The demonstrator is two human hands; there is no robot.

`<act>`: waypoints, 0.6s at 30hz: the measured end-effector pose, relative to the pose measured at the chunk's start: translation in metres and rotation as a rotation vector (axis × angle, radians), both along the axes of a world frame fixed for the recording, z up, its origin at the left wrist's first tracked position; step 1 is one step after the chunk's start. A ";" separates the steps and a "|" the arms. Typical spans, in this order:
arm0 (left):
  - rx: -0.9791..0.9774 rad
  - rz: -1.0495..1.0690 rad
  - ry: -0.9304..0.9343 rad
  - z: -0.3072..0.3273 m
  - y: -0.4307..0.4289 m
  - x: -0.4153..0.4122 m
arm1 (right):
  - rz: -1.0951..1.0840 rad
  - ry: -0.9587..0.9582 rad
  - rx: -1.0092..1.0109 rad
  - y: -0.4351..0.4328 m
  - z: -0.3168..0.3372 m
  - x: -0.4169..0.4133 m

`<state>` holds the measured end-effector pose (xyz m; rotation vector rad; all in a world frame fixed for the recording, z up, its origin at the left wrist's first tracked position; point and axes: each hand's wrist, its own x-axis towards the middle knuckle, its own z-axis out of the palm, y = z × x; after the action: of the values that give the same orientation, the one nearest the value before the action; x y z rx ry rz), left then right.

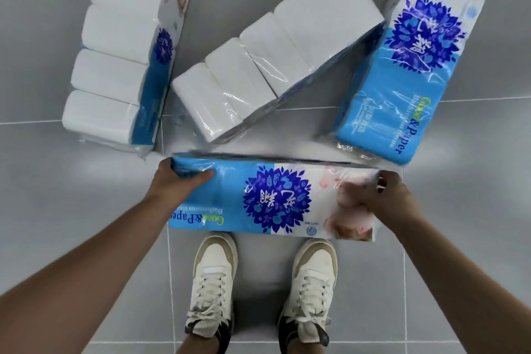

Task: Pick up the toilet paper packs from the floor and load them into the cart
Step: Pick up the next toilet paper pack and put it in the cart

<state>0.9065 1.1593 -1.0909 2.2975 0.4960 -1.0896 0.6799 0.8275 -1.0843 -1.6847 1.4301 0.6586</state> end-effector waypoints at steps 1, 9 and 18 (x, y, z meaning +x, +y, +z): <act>-0.003 0.002 0.013 -0.004 0.000 0.003 | -0.021 0.015 0.011 0.001 -0.003 0.003; 0.011 0.054 -0.046 -0.010 0.000 -0.002 | -0.180 -0.079 0.075 0.007 -0.024 -0.003; -0.017 0.035 -0.183 0.000 -0.004 -0.001 | -0.307 -0.223 0.062 0.016 -0.001 -0.014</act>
<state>0.9055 1.1558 -1.0912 2.3368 0.4505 -0.8535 0.6662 0.8436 -1.0850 -1.4026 1.4505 0.3296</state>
